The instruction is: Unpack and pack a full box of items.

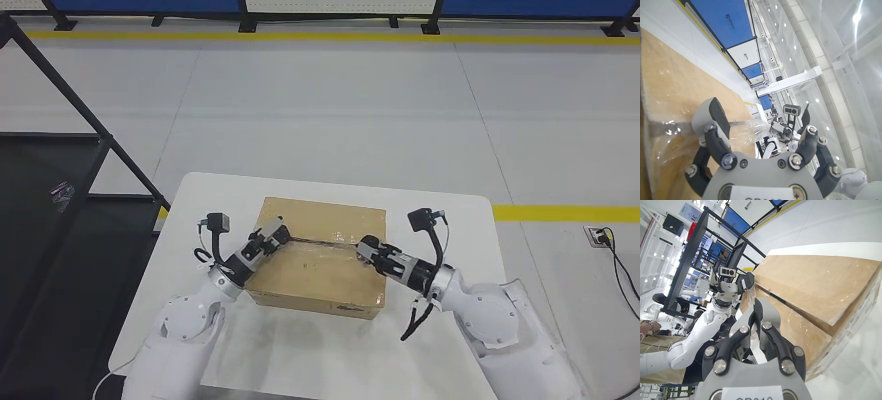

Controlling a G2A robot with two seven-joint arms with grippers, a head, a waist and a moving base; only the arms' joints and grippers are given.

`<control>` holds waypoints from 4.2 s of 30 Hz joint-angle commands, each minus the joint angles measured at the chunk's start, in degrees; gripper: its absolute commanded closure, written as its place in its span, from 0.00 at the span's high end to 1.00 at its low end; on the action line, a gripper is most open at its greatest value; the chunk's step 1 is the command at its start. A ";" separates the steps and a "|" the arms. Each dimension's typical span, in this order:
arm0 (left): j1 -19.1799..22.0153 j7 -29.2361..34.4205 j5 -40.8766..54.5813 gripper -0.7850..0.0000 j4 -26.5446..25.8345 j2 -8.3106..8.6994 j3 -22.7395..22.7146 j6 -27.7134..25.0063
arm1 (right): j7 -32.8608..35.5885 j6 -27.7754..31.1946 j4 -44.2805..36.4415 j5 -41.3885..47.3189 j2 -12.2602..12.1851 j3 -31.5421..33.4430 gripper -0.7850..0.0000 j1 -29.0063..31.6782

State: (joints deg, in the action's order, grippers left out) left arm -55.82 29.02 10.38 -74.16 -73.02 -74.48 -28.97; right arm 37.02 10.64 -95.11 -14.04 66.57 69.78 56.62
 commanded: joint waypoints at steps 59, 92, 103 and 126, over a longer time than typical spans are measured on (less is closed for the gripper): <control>2.28 -0.25 0.62 1.00 2.13 -0.78 3.04 -0.07 | -5.64 -10.64 0.60 -18.91 0.72 -4.01 0.47 -5.23; 1.96 -0.48 1.07 1.00 1.64 -0.86 2.75 -0.93 | 6.45 -20.44 8.15 -23.19 3.76 -10.78 0.00 -15.85; 0.40 -0.08 2.20 1.00 -1.05 -0.31 0.08 -1.22 | 6.92 -19.53 -1.28 -23.21 2.69 -6.00 0.00 -9.38; 0.76 1.53 2.69 1.00 -0.50 -0.16 0.20 -1.26 | 11.87 -18.71 -10.69 -21.08 1.68 -1.71 0.00 -3.49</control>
State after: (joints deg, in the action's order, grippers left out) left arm -55.13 30.54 13.09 -74.74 -73.17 -74.33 -30.22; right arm 48.87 -8.05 -105.75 -35.52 68.25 67.92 53.08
